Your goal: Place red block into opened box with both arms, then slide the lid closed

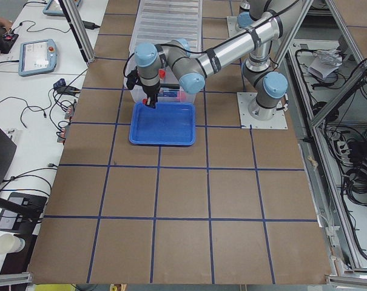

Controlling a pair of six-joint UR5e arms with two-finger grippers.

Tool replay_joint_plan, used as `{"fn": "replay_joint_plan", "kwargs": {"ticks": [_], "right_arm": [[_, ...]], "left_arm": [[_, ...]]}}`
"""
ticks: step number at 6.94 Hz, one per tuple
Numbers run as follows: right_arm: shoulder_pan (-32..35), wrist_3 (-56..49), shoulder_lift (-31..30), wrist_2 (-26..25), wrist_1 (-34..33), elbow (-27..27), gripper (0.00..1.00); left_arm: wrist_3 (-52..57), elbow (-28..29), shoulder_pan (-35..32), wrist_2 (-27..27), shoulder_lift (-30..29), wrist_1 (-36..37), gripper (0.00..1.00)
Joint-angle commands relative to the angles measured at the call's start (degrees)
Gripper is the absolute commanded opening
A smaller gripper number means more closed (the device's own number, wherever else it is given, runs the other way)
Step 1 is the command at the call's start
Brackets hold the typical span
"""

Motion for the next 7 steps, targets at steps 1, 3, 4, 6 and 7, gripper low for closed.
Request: {"fn": "replay_joint_plan", "kwargs": {"ticks": [1,3,4,6,7], "right_arm": [[5.85,0.79,-2.51,3.05,13.02,-9.34,1.00],[11.39,3.15,-3.65,11.27,21.09,-16.06,1.00],[13.86,7.00,-5.05,11.32,21.90,-15.90,1.00],[14.06,7.31,-4.62,11.32,21.82,-15.90,1.00],[13.97,7.31,-4.89,11.32,21.91,-15.47,1.00]], "left_arm": [[-10.43,1.85,-5.79,-0.17,3.36,-3.61,0.20],[-23.43,1.50,-13.86,0.10,3.64,-3.53,0.20],[-30.98,0.71,-18.51,0.27,2.86,-2.66,0.20],[-34.66,-3.66,-22.07,0.36,1.54,3.97,0.20],[-35.27,-6.73,-22.07,0.28,0.40,9.51,0.20]]}}
